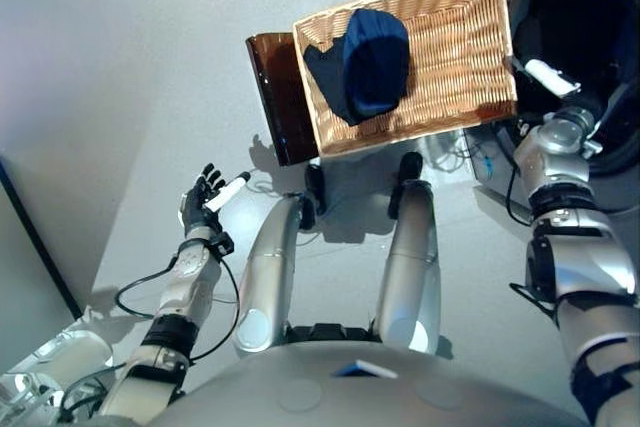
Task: Pick up the clothes and place them into the washing machine
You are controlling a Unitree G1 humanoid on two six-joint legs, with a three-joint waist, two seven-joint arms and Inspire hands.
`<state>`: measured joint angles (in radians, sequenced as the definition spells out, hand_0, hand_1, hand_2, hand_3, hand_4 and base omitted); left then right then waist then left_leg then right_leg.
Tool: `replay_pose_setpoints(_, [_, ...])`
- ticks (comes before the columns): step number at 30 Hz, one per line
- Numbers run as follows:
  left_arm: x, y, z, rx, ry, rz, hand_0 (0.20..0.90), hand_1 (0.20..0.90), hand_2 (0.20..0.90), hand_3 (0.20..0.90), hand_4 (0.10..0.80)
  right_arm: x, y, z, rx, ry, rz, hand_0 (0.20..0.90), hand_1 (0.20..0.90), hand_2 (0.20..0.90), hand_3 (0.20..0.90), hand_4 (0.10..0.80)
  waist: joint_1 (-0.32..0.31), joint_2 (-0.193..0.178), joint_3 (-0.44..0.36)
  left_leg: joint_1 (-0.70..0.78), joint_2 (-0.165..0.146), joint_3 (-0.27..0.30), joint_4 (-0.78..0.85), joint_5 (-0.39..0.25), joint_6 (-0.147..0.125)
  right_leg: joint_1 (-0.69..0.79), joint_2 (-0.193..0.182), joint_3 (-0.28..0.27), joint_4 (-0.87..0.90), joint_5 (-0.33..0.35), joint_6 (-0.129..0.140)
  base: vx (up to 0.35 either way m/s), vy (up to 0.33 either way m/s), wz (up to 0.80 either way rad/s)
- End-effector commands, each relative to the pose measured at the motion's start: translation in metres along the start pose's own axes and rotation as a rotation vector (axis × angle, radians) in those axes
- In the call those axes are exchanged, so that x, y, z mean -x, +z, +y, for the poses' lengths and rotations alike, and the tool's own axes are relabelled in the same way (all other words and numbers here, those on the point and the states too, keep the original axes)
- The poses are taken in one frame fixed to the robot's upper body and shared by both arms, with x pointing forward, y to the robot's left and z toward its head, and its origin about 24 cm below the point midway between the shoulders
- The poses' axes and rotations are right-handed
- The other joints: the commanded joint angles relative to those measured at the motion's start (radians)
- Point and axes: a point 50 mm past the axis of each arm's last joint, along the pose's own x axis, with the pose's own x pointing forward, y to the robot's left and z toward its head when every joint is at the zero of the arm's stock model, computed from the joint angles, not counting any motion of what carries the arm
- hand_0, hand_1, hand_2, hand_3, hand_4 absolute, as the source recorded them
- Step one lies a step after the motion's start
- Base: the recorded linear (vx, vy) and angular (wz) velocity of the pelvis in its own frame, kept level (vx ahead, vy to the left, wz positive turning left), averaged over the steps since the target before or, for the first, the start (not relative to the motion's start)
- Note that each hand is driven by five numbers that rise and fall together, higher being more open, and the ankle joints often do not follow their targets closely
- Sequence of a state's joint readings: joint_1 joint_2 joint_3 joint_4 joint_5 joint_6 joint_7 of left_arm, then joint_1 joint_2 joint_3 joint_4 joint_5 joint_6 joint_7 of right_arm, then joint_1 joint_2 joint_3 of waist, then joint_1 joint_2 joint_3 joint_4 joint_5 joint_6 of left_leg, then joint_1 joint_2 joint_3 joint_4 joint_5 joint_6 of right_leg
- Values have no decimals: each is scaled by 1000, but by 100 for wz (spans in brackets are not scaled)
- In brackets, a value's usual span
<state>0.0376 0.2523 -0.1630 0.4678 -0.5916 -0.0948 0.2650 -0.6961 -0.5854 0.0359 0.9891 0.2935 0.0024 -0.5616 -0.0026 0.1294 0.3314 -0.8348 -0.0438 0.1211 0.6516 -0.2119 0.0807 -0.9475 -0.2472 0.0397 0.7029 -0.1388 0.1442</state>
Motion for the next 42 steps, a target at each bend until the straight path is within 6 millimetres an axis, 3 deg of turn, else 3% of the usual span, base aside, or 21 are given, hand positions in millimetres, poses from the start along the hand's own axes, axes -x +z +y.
replay_pose_setpoints(1, [2,23,34,-61,78,-128,900,900,900,900,800,-11,42,-16,86,-39,-199,900,900,900,900,800,9,-28,-20,119,-9,-26,-96,-45,-56,100,26,-43,-99,51,-49,41,-11,-4])
replay_pose_setpoints(10, [4,27,35,-70,59,-149,900,900,900,900,800,-16,64,-9,145,-35,-223,900,900,900,900,800,26,-40,-32,199,-19,-52,-214,12,-68,187,21,-76,-201,97,-37,43,-12,5])
replay_pose_setpoints(16, [3,28,34,-64,70,-155,900,900,900,900,800,-5,68,13,312,-2,-310,900,900,900,900,800,26,-59,-35,275,-15,-77,-313,58,-77,260,30,-99,-276,122,-34,53,-32,8])
replay_pose_setpoints(19, [2,29,33,-49,92,-161,900,900,900,900,800,12,54,31,349,52,-358,900,900,900,900,800,17,-66,-38,313,-9,-87,-355,72,-80,289,37,-105,-299,127,-31,55,-30,0])
replay_pose_setpoints(26, [3,26,32,-40,100,-152,900,900,900,900,800,46,17,42,391,198,-439,900,900,900,900,800,-5,-71,-30,336,-5,-89,-396,120,-82,314,36,-114,-338,159,-36,-8,-18,-1])
replay_pose_setpoints(31, [3,22,31,-59,87,-142,900,900,900,900,800,52,-11,39,426,246,-375,900,900,900,900,800,-5,-62,-27,371,4,-85,-467,156,-89,332,41,-125,-394,177,-30,11,-8,-1])
replay_pose_setpoints(42, [-1,20,21,-66,77,-133,900,900,900,900,800,43,-35,31,503,159,-251,900,900,900,900,800,-3,-42,-29,373,0,-76,-490,170,-90,331,40,-108,-442,206,-22,10,2,-7])
